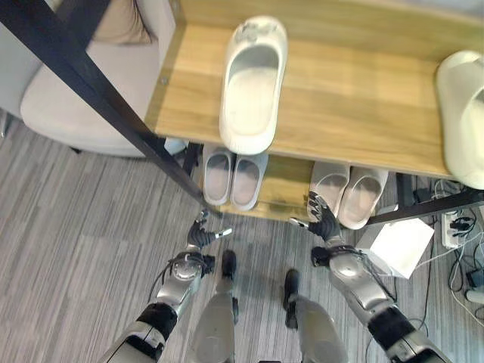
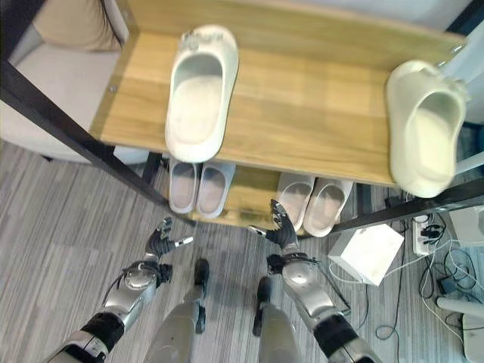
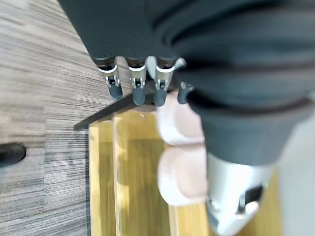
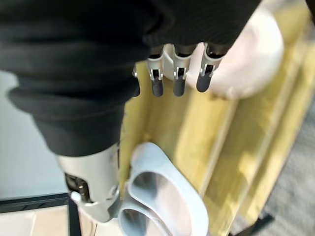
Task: Arrange the slippers neatly on the shoe rack.
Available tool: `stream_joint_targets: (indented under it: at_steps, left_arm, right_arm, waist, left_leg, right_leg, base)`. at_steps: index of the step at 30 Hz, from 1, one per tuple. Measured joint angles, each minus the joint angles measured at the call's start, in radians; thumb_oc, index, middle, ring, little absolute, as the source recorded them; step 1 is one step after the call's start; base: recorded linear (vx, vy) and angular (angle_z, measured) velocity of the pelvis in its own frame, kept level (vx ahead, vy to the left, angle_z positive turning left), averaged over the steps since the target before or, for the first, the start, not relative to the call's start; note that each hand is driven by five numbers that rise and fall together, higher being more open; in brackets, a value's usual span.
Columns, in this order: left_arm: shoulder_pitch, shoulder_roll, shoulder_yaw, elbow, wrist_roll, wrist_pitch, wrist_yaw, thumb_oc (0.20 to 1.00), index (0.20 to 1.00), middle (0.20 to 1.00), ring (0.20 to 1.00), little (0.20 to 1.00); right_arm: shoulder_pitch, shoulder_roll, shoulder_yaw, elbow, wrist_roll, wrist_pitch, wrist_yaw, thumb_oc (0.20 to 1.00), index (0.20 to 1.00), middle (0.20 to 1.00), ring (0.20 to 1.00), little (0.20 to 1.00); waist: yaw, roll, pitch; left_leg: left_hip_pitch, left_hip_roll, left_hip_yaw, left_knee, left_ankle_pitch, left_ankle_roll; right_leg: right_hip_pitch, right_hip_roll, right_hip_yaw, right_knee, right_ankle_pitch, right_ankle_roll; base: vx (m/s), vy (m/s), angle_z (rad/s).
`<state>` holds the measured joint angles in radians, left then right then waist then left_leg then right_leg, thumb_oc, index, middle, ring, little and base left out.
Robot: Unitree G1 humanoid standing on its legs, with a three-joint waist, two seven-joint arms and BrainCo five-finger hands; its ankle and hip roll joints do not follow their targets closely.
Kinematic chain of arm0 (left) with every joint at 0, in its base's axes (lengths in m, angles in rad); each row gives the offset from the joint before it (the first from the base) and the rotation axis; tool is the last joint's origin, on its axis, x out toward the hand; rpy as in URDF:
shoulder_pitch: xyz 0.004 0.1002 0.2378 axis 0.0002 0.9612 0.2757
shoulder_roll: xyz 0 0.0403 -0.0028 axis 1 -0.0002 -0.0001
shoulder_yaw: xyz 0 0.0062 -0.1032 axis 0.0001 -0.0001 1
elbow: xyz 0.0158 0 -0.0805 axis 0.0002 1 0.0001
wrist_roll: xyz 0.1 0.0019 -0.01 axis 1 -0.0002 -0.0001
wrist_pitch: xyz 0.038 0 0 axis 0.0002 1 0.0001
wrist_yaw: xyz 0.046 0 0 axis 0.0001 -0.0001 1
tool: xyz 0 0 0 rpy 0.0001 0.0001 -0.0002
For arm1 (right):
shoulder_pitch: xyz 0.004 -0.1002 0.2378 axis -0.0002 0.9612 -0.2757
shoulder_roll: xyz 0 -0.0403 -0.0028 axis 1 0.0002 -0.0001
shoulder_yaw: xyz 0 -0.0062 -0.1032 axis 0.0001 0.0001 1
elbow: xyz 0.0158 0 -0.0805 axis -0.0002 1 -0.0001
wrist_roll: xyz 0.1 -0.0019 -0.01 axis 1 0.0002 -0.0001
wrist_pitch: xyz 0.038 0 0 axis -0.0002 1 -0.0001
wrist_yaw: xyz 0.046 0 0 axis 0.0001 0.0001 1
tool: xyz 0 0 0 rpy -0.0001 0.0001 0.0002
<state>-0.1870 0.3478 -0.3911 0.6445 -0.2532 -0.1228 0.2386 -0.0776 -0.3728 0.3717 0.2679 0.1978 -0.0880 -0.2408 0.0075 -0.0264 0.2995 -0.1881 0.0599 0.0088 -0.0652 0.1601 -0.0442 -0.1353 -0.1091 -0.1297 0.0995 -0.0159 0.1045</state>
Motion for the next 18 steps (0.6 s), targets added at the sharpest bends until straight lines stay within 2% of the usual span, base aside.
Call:
stream_joint_targets:
  at_steps: [3, 5, 6, 7, 8, 11, 12, 14, 16, 18]
  left_arm:
    - [0.061, 0.042, -0.025, -0.015, 0.069, 0.0, -0.057, 1.0, 1.0, 1.0, 1.0, 1.0]
    - [0.065, 0.074, -0.062, -0.057, 0.122, 0.003, -0.105, 1.0, 1.0, 1.0, 1.0, 1.0]
    - [0.063, 0.098, -0.104, -0.106, 0.162, 0.003, -0.138, 1.0, 1.0, 1.0, 1.0, 1.0]
    - [0.035, 0.128, -0.198, -0.186, 0.234, 0.003, -0.193, 1.0, 1.0, 1.0, 1.0, 1.0]
    - [0.018, 0.127, -0.232, -0.222, 0.258, 0.002, -0.219, 1.0, 1.0, 1.0, 1.0, 1.0]
    - [-0.076, 0.089, -0.364, -0.313, 0.313, -0.001, -0.303, 1.0, 1.0, 1.0, 1.0, 1.0]
    - [-0.111, 0.063, -0.412, -0.336, 0.314, -0.021, -0.339, 1.0, 1.0, 1.0, 1.0, 1.0]
    - [-0.149, 0.033, -0.428, -0.358, 0.313, -0.016, -0.377, 1.0, 1.0, 1.0, 1.0, 1.0]
    - [-0.197, 0.053, -0.454, -0.474, 0.295, -0.011, -0.409, 1.0, 1.0, 1.0, 1.0, 1.0]
    - [-0.24, 0.038, -0.462, -0.519, 0.233, -0.021, -0.439, 1.0, 1.0, 1.0, 1.0, 1.0]
  right_arm:
    - [0.125, -0.03, -0.032, 0.005, -0.033, 0.0, 0.067, 1.0, 1.0, 1.0, 1.0, 1.0]
    - [0.152, -0.039, -0.038, 0.003, -0.067, -0.002, 0.106, 1.0, 1.0, 1.0, 1.0, 1.0]
    - [0.153, -0.038, -0.037, 0.008, -0.084, -0.002, 0.124, 1.0, 1.0, 1.0, 1.0, 1.0]
    - [0.153, -0.039, -0.04, 0.008, -0.099, -0.002, 0.143, 1.0, 1.0, 1.0, 1.0, 1.0]
    - [0.152, -0.041, -0.04, 0.008, -0.099, -0.002, 0.147, 1.0, 1.0, 1.0, 1.0, 1.0]
    - [0.148, -0.041, -0.04, 0.052, -0.096, -0.002, 0.166, 1.0, 1.0, 1.0, 1.0, 1.0]
    - [0.135, -0.04, -0.042, 0.08, -0.093, -0.001, 0.166, 1.0, 1.0, 1.0, 1.0, 1.0]
    - [0.133, -0.044, -0.06, 0.08, -0.079, 0.001, 0.166, 1.0, 1.0, 1.0, 1.0, 1.0]
    - [0.134, -0.047, -0.11, 0.079, -0.063, 0.001, 0.164, 1.0, 1.0, 1.0, 1.0, 1.0]
    - [0.134, -0.065, -0.135, 0.08, -0.042, 0.0, 0.156, 1.0, 1.0, 1.0, 1.0, 1.0]
  waist:
    - [-0.012, 0.008, -0.073]
    - [-0.036, 0.022, -0.097]
    - [-0.042, 0.026, -0.1]
    - [-0.058, 0.045, -0.117]
    - [-0.064, 0.055, -0.127]
    - [-0.086, 0.074, -0.151]
    - [-0.082, 0.081, -0.158]
    - [-0.115, 0.083, -0.16]
    - [-0.125, 0.088, -0.163]
    - [-0.132, 0.095, -0.168]
  left_leg:
    - [0.05, -0.004, 0.006, -0.016, -0.008, 0.001]
    - [0.06, -0.005, 0.016, -0.016, -0.009, 0.001]
    - [0.074, -0.005, 0.028, -0.016, -0.01, 0.001]
    - [0.086, -0.004, 0.032, -0.022, -0.016, -0.002]
    - [0.086, -0.004, 0.035, -0.023, -0.027, -0.013]
    - [0.091, 0.0, 0.044, -0.023, -0.027, -0.013]
    - [0.093, 0.005, 0.055, -0.023, -0.027, -0.014]
    - [0.092, 0.011, 0.059, -0.023, -0.028, -0.012]
    - [0.089, 0.013, 0.059, -0.023, -0.026, -0.015]
    - [0.088, 0.013, 0.062, -0.023, -0.026, -0.015]
  right_leg:
    - [0.081, 0.001, 0.001, -0.093, 0.021, 0.012]
    - [0.118, 0.004, 0.003, -0.148, 0.052, 0.008]
    - [0.14, 0.005, 0.013, -0.176, 0.07, 0.002]
    - [0.15, 0.005, 0.021, -0.187, 0.072, 0.007]
    - [0.149, 0.005, 0.024, -0.187, 0.072, 0.012]
    - [0.149, 0.008, 0.037, -0.188, 0.075, 0.014]
    - [0.144, 0.014, 0.049, -0.187, 0.079, 0.014]
    - [0.14, 0.016, 0.052, -0.187, 0.082, 0.012]
    - [0.137, 0.018, 0.051, -0.187, 0.085, 0.012]
    - [0.134, 0.018, 0.054, -0.187, 0.086, 0.011]
  base:
    - [0.08, -0.032, -0.08]
    - [0.05, -0.031, -0.08]
    - [0.03, -0.035, -0.23]
    - [0.03, -0.041, -0.24]
    - [0.03, -0.051, -0.18]
    - [0.02, -0.035, -0.12]
    - [0.03, -0.029, -0.26]
    - [0.03, -0.037, -0.14]
    - [0.01, -0.01, -0.02]
    - [0.04, -0.028, -0.04]
